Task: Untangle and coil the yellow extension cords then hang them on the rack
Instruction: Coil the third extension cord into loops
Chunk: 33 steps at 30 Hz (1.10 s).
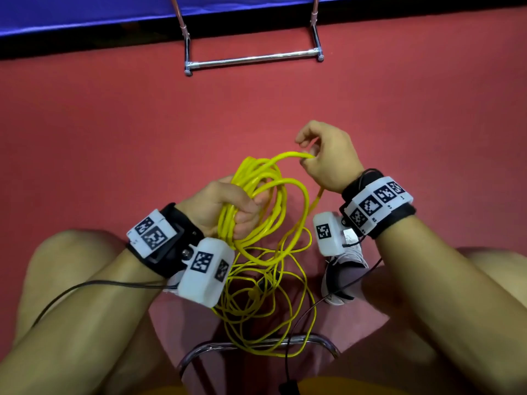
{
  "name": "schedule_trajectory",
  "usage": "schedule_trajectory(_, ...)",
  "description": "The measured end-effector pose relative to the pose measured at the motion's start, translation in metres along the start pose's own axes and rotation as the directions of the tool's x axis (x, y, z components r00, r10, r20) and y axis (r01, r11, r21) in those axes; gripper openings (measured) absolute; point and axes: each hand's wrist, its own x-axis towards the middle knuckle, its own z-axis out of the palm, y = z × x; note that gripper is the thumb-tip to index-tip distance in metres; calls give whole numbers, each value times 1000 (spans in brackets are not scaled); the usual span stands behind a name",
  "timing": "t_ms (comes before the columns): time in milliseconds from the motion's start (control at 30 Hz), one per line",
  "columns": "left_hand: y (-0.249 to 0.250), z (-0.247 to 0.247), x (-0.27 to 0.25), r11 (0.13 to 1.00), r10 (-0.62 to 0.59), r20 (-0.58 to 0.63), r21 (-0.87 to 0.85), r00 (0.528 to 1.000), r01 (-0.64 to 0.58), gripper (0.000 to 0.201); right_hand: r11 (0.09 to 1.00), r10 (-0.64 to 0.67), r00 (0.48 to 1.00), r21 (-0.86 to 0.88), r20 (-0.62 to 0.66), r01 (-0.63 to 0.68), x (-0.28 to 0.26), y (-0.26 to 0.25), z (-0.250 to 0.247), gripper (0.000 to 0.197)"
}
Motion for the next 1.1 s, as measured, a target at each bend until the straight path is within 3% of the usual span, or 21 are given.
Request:
schedule_trajectory(100, 4, -1, -4, 965, 61, 186, -262, 981, -11, 14, 990, 133, 990, 34, 50, -134, -2, 6, 10, 10)
schedule_trajectory(167, 5, -5, -2, 929, 132, 198, -365, 971, -52, 10, 979, 175, 969, 75, 175, -191, -8, 4, 24, 14)
schedule_trajectory(267, 13, -11, 2, 866, 224, 133, -482, 965, -134, 9, 893, 305, 885, 217, 352, -394, -20, 4, 47, 35)
schedule_trajectory(400, 30, -22, -2, 742, 352, -80, -584, 933, -330, 13, 745, 273, 756, 367, 595, -557, -46, 7, 77, 21)
schedule_trajectory(500, 41, -31, -5, 644, 375, -339, -574, 863, -506, 19, 785, 263, 683, 260, 682, -562, -71, 17, 101, 29)
schedule_trajectory(600, 47, -35, -6, 603, 384, -541, -467, 748, -647, 13, 840, 307, 638, 115, 706, -530, -82, 14, 112, 27)
schedule_trajectory(733, 45, -37, -1, 542, 352, -695, -395, 627, -742, 18, 902, 390, 567, -176, 726, -395, -82, 2, 97, 29)
schedule_trajectory(800, 45, -42, -1, 550, 335, -760, -322, 557, -770, 28, 912, 395, 532, -249, 749, -326, -82, 0, 92, 26)
schedule_trajectory(867, 47, -47, -1, 571, 337, -790, -261, 512, -778, 34, 900, 413, 492, -261, 766, -348, -85, 2, 93, 25)
schedule_trajectory(900, 47, -49, -1, 586, 337, -800, -233, 496, -776, 35, 892, 425, 496, -259, 757, -369, -85, 4, 93, 26)
schedule_trajectory(967, 48, -53, 1, 637, 340, -823, -155, 455, -755, 30, 889, 432, 552, -233, 713, -394, -84, 5, 92, 25)
schedule_trajectory(1033, 44, -60, 6, 687, 371, -852, -15, 369, -726, 20, 902, 385, 621, -134, 683, -411, -83, -3, 87, 24)
schedule_trajectory(1100, 40, -64, 10, 702, 439, -854, 133, 278, -699, 11, 937, 316, 654, -116, 688, -331, -81, -17, 78, 36)
